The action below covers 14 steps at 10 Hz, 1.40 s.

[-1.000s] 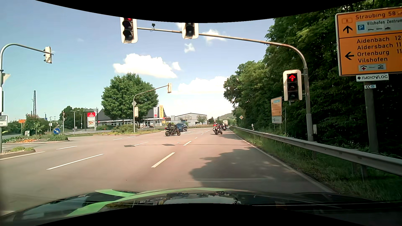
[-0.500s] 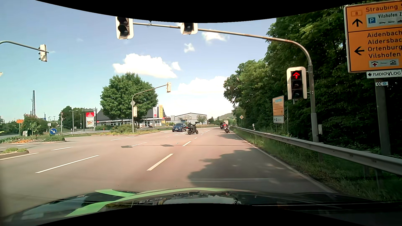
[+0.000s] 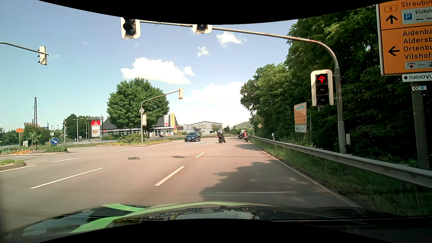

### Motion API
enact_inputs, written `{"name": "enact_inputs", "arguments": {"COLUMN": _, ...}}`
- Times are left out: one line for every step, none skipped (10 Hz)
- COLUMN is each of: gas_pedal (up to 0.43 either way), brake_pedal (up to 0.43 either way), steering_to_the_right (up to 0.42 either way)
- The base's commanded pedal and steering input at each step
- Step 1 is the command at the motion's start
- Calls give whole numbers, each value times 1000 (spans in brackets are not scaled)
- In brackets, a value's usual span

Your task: Follow the waypoints while adhering to traffic rules and regulations

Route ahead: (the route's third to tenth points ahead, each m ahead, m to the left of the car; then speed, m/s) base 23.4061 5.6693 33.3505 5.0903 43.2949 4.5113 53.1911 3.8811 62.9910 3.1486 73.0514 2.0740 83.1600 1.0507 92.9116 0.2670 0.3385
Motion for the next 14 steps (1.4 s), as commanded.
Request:
{"name": "enact_inputs", "arguments": {"gas_pedal": 0, "brake_pedal": 189, "steering_to_the_right": 2}}
{"name": "enact_inputs", "arguments": {"gas_pedal": 0, "brake_pedal": 183, "steering_to_the_right": 2}}
{"name": "enact_inputs", "arguments": {"gas_pedal": 0, "brake_pedal": 171, "steering_to_the_right": 2}}
{"name": "enact_inputs", "arguments": {"gas_pedal": 0, "brake_pedal": 165, "steering_to_the_right": 2}}
{"name": "enact_inputs", "arguments": {"gas_pedal": 0, "brake_pedal": 159, "steering_to_the_right": 2}}
{"name": "enact_inputs", "arguments": {"gas_pedal": 0, "brake_pedal": 152, "steering_to_the_right": 2}}
{"name": "enact_inputs", "arguments": {"gas_pedal": 0, "brake_pedal": 152, "steering_to_the_right": 2}}
{"name": "enact_inputs", "arguments": {"gas_pedal": 0, "brake_pedal": 152, "steering_to_the_right": 1}}
{"name": "enact_inputs", "arguments": {"gas_pedal": 0, "brake_pedal": 152, "steering_to_the_right": 1}}
{"name": "enact_inputs", "arguments": {"gas_pedal": 0, "brake_pedal": 152, "steering_to_the_right": 1}}
{"name": "enact_inputs", "arguments": {"gas_pedal": 0, "brake_pedal": 152, "steering_to_the_right": 1}}
{"name": "enact_inputs", "arguments": {"gas_pedal": 0, "brake_pedal": 152, "steering_to_the_right": 1}}
{"name": "enact_inputs", "arguments": {"gas_pedal": 0, "brake_pedal": 152, "steering_to_the_right": 1}}
{"name": "enact_inputs", "arguments": {"gas_pedal": 0, "brake_pedal": 152, "steering_to_the_right": 1}}
